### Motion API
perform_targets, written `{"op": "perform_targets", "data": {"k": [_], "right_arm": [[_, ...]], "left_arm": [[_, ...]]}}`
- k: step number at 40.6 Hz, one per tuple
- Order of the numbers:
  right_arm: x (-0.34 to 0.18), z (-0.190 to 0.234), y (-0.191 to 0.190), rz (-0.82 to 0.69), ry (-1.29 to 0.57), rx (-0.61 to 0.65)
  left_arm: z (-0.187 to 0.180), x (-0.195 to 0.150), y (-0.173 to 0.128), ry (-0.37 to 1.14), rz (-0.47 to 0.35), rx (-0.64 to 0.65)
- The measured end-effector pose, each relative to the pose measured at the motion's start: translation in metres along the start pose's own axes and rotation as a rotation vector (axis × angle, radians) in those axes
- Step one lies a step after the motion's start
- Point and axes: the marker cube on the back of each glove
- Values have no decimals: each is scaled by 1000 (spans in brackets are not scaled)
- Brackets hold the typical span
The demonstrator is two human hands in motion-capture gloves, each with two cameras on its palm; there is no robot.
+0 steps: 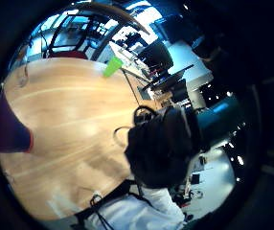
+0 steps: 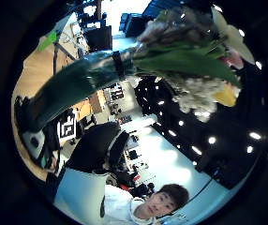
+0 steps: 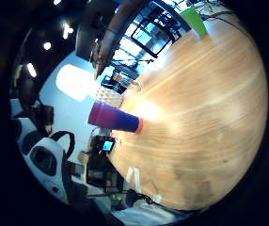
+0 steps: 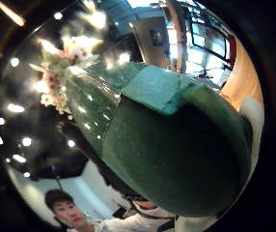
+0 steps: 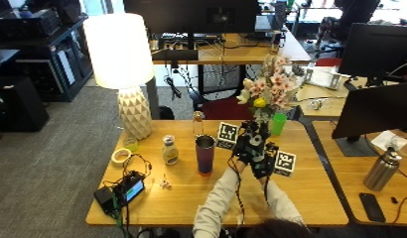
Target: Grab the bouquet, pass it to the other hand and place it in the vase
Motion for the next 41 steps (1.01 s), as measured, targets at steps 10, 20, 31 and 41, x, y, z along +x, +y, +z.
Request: {"op": "perform_targets", "data": {"k": [10, 20, 31, 41], "right_arm": [[-3, 37, 46, 206, -134, -56], [-18, 50, 60, 188, -148, -151], [-43, 46, 57, 27, -165, -277], [-17, 11, 38, 130, -25, -163]], "left_arm": [[1, 9, 4, -89, 15, 228], [-15, 3, 3, -186, 123, 435], [-61, 48, -12, -259, 205, 498], [-141, 89, -50, -237, 238, 640]]}}
